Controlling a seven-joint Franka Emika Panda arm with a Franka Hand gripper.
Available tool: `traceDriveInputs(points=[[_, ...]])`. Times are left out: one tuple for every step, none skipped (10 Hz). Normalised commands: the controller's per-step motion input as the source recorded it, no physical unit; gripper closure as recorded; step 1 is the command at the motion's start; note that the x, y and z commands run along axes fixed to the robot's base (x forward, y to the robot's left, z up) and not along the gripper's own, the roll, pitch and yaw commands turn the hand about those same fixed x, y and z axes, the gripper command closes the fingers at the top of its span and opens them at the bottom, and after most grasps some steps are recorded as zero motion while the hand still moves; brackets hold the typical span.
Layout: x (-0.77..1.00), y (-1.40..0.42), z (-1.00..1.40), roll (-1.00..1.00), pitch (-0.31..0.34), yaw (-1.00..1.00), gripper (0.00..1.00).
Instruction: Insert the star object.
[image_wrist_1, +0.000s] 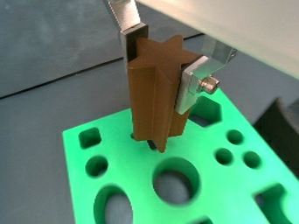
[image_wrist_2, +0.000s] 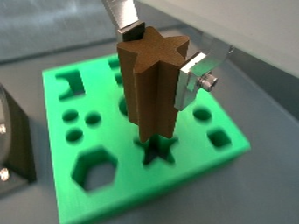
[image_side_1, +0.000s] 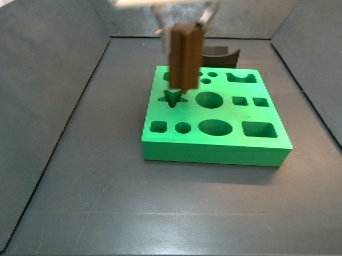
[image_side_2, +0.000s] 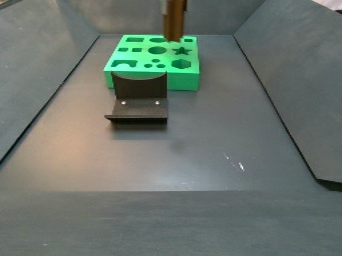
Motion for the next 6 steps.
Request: traceDriveInputs(points=[[-0.47,0.00,-0.47,0.21,-0.003,0.00,1.00],[-0.06,0.00,-0.37,0.04,0.000,0.00,1.00],[0.11,0.00,-0.50,0.07,0.036,0.00,1.00],[0.16,0.00,-0.57,0.12,0.090,-0.02,1.00],[0.01,-0.05,-0.57,0.08,0.057,-0.17,1.00],[0.00,-0.11,-0.62,0.03,0.000,-0.31,1.00]])
